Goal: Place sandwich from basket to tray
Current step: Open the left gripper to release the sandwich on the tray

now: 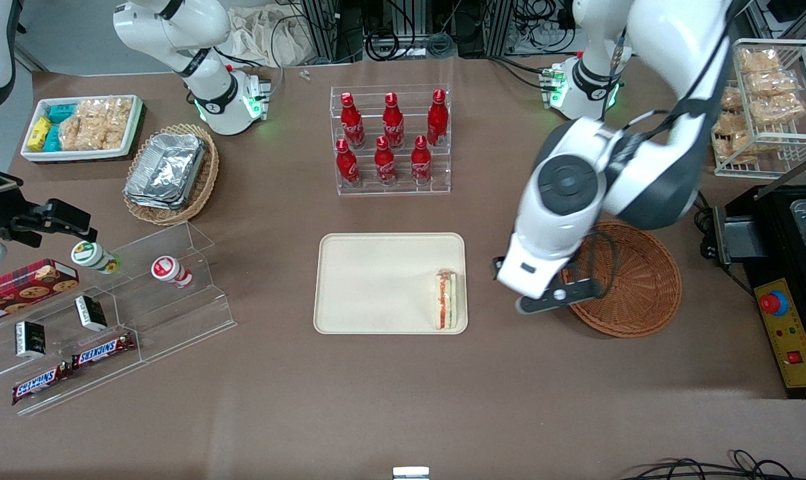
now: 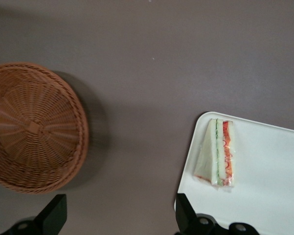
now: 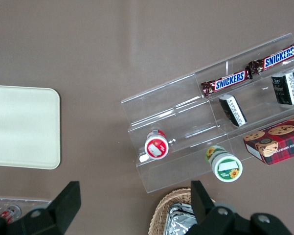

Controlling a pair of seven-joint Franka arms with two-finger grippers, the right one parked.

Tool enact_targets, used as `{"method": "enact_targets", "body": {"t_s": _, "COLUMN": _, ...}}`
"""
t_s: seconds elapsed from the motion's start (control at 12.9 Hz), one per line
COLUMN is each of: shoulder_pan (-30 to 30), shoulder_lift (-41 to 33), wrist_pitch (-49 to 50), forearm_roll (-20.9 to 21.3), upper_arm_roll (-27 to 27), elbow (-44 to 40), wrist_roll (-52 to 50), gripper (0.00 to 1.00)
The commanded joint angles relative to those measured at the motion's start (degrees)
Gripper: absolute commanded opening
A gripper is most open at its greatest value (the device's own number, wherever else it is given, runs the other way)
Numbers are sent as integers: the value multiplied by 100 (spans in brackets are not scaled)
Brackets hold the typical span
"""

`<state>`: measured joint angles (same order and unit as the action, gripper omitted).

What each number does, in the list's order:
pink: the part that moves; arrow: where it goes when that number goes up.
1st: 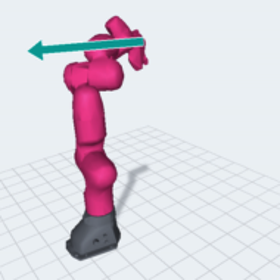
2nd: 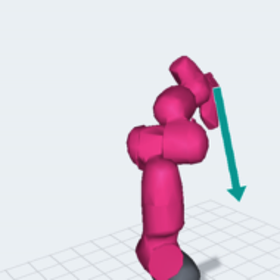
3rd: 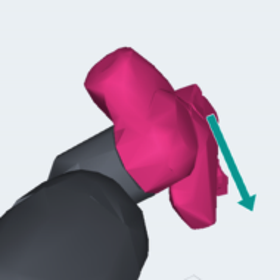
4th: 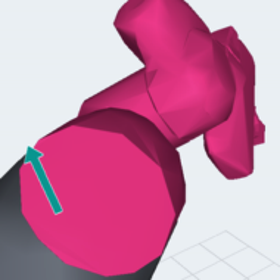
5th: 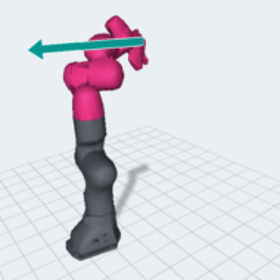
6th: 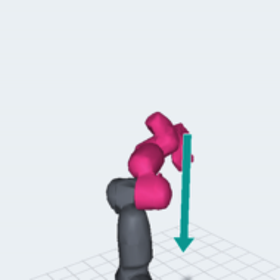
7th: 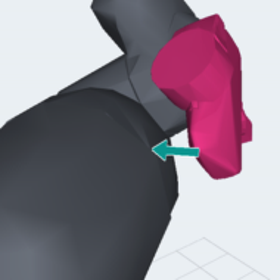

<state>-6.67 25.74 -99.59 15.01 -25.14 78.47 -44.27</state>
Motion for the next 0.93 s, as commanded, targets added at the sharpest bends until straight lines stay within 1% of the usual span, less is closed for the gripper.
{"method": "enact_targets", "body": {"t_s": 0.0, "shoulder_pan": 490, "shoulder_lift": -719, "wrist_pitch": 360, "forearm_roll": -376, "upper_arm_roll": -17, "elbow": 388, "wrist_roll": 576, "gripper": 100}}
{"method": "enact_targets", "body": {"t_s": 0.16, "shoulder_pan": 701, "shoulder_lift": -799, "wrist_pitch": 405, "forearm_roll": -376, "upper_arm_roll": -17, "elbow": 388, "wrist_roll": 734, "gripper": 100}}
{"method": "enact_targets", "body": {"t_s": 0.39, "shoulder_pan": 1402, "shoulder_lift": -948, "wrist_pitch": 669, "forearm_roll": -499, "upper_arm_roll": -17, "elbow": 467, "wrist_roll": 1813, "gripper": 100}}
{"method": "enact_targets", "body": {"t_s": 0.62, "shoulder_pan": 1896, "shoulder_lift": -984, "wrist_pitch": 801, "forearm_roll": -499, "upper_arm_roll": -17, "elbow": 485, "wrist_roll": 2500, "gripper": 100}}
{"method": "enact_targets", "body": {"t_s": 0.7, "shoulder_pan": 2071, "shoulder_lift": -1045, "wrist_pitch": 836, "forearm_roll": -569, "upper_arm_roll": -17, "elbow": 476, "wrist_roll": 2807, "gripper": 100}}
{"method": "enact_targets", "body": {"t_s": 0.78, "shoulder_pan": 2090, "shoulder_lift": -1115, "wrist_pitch": 871, "forearm_roll": -683, "upper_arm_roll": 44, "elbow": 485, "wrist_roll": 3097, "gripper": 100}}
{"method": "enact_targets", "body": {"t_s": 0.85, "shoulder_pan": 2073, "shoulder_lift": -1142, "wrist_pitch": 889, "forearm_roll": -701, "upper_arm_roll": 175, "elbow": 494, "wrist_roll": 3283, "gripper": 100}}
